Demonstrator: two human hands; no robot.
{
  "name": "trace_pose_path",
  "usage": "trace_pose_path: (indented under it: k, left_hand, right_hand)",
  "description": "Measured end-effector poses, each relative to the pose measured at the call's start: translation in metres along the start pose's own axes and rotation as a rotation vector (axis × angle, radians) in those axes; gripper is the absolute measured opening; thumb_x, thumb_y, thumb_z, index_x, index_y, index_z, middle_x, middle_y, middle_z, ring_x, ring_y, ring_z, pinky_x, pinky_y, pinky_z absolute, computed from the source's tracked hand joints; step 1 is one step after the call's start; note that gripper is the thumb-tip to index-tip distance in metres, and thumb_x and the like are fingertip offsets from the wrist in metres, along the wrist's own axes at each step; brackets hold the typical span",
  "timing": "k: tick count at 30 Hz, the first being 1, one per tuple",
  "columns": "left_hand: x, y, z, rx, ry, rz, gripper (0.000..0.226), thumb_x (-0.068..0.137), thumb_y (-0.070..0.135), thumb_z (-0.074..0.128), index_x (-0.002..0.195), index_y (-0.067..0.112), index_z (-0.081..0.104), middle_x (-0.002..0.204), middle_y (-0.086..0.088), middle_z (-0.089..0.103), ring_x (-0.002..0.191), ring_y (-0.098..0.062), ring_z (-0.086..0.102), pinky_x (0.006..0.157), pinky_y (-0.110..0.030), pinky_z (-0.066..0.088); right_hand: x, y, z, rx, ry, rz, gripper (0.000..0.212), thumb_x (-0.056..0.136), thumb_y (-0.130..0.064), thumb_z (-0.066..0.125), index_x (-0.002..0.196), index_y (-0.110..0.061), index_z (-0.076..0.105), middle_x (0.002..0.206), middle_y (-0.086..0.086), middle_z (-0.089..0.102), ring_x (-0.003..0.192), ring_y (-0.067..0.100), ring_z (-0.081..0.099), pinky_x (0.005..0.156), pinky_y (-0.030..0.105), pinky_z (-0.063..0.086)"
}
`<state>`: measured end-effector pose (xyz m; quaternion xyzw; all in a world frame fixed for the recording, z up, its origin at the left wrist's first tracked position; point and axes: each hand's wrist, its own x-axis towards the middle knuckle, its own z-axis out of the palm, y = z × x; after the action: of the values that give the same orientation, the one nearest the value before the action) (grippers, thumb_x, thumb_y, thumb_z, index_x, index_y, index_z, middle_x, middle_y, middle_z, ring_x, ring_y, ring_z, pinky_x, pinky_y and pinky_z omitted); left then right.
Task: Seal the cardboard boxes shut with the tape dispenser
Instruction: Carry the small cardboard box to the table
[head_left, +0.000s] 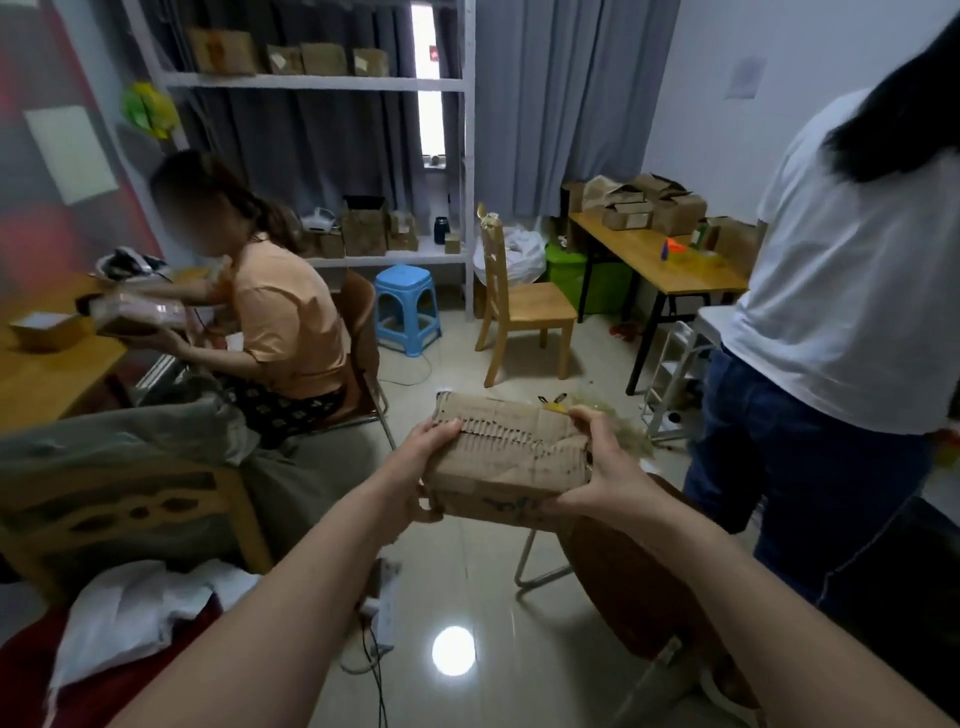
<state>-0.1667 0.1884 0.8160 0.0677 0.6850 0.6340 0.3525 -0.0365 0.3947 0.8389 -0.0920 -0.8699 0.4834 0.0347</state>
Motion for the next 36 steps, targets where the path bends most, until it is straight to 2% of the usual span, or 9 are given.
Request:
trace_pose_path:
  k: [5,9,12,16,20,25,27,31,36]
  left_hand:
    - [0.07,0.033,0.007,-0.021,0.097,0.032,0.032,0.092,0.047,0.053,0.122,0.034,0.055,0.11,-0.004,0.068,0.098,-0.026,0.064,0.082,-0.043,0.05]
    - [0.124,0.047,0.002,-0.073,0.137,0.066,0.021,0.092,0.046,0.056,0.111,0.039,0.056,0.108,-0.002,0.069,0.097,-0.025,0.066,0.085,-0.047,0.054]
    - [0.174,0.061,-0.009,-0.065,0.164,0.111,0.035,0.09,0.048,0.058,0.123,0.037,0.054,0.111,0.0,0.068,0.1,-0.024,0.067,0.082,-0.046,0.055]
    - [0.251,0.088,-0.025,-0.039,0.128,0.03,0.072,0.071,0.072,0.061,0.133,0.039,0.046,0.122,-0.001,0.062,0.108,-0.026,0.061,0.084,-0.045,0.054]
    - [0.335,0.124,-0.032,-0.035,0.12,-0.103,0.1,0.054,0.091,0.054,0.135,0.032,0.048,0.134,-0.009,0.054,0.119,-0.035,0.055,0.095,-0.053,0.049]
    - [0.429,0.169,-0.044,0.0,0.083,-0.155,0.111,0.057,0.093,0.048,0.124,0.005,0.059,0.104,-0.022,0.066,0.105,-0.036,0.062,0.089,-0.047,0.05]
    - [0.456,0.185,-0.057,0.082,0.021,-0.178,0.111,0.044,0.095,0.054,0.109,0.006,0.066,0.097,-0.014,0.072,0.1,-0.032,0.064,0.091,-0.047,0.05]
    - [0.525,0.225,-0.08,0.461,-0.273,-0.176,0.093,0.063,0.09,0.047,0.132,0.029,0.054,0.122,-0.004,0.065,0.113,-0.024,0.061,0.1,-0.046,0.046]
    - [0.619,0.268,-0.084,0.47,-0.547,-0.229,0.075,0.067,0.078,0.062,0.117,0.023,0.062,0.104,-0.005,0.073,0.094,-0.021,0.07,0.074,-0.03,0.056]
  right_hand:
    - [0.08,0.024,-0.016,0.342,0.036,0.113,0.122,0.057,-0.055,0.083,0.149,-0.039,0.005,0.149,0.003,0.029,0.132,0.025,0.04,0.11,0.049,0.036]
    - [0.158,0.048,-0.023,0.593,0.105,0.306,0.086,0.08,-0.052,0.066,0.149,-0.03,0.019,0.138,0.01,0.05,0.117,0.029,0.056,0.103,0.054,0.043]
    - [0.217,0.063,-0.024,0.651,0.0,0.398,0.063,0.076,-0.063,0.063,0.128,-0.031,0.046,0.113,0.004,0.067,0.103,0.027,0.062,0.085,0.05,0.051]
    - [0.295,0.084,-0.041,0.654,-0.007,0.424,0.052,0.078,-0.063,0.06,0.119,-0.032,0.051,0.1,0.003,0.07,0.091,0.025,0.063,0.063,0.034,0.051]
    - [0.368,0.11,-0.071,0.683,0.005,0.462,0.039,0.08,-0.055,0.062,0.113,-0.036,0.054,0.106,0.007,0.071,0.104,0.033,0.063,0.08,0.048,0.054]
    - [0.455,0.12,-0.107,0.718,-0.059,0.478,0.037,0.082,-0.047,0.063,0.115,-0.03,0.058,0.111,0.012,0.068,0.108,0.034,0.06,0.092,0.053,0.049]
    - [0.481,0.123,-0.117,0.722,-0.111,0.472,0.044,0.08,-0.045,0.065,0.119,-0.026,0.057,0.109,0.014,0.067,0.107,0.033,0.06,0.098,0.057,0.044]
    - [0.541,0.131,-0.136,0.711,-0.169,0.409,0.048,0.078,-0.037,0.071,0.121,-0.021,0.056,0.111,0.016,0.065,0.102,0.034,0.061,0.1,0.061,0.042]
    - [0.64,0.136,-0.15,0.653,-0.176,0.349,0.052,0.073,-0.038,0.071,0.122,-0.024,0.058,0.109,0.011,0.068,0.094,0.026,0.065,0.083,0.044,0.052]
